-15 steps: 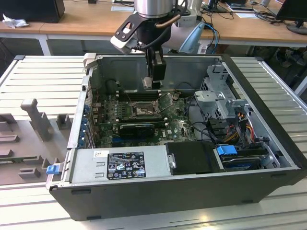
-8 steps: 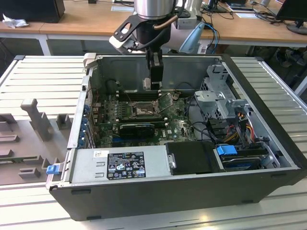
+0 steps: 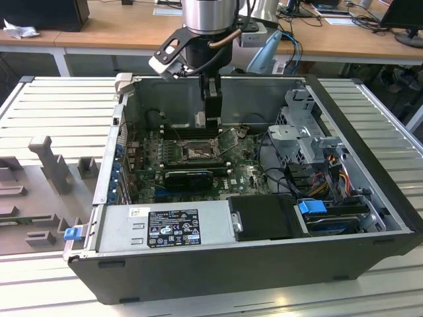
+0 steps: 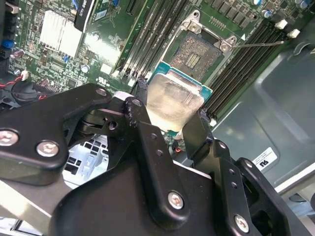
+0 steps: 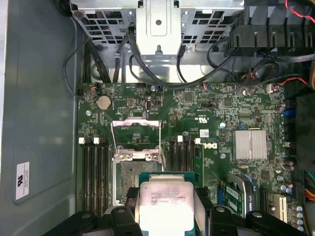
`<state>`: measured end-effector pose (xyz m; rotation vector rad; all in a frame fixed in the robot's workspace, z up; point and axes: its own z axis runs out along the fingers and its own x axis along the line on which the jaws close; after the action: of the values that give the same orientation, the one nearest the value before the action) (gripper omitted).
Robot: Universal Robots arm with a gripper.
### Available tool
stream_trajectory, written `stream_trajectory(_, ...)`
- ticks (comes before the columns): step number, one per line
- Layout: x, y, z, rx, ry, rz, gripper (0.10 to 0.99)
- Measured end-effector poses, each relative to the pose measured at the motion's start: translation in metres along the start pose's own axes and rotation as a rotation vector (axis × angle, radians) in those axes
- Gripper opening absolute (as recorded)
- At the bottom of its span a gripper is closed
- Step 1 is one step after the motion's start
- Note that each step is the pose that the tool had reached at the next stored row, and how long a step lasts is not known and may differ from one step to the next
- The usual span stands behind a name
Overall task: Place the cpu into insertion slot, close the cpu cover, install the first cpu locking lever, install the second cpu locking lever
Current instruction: 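Place the cpu into insertion slot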
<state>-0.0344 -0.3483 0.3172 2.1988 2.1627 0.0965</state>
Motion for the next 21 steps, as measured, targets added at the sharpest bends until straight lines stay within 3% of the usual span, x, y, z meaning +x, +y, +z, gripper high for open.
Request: stream_trajectory(21,-0.0001,-0.0017,0.0168,0.0,0.0016,-0.02,0.529)
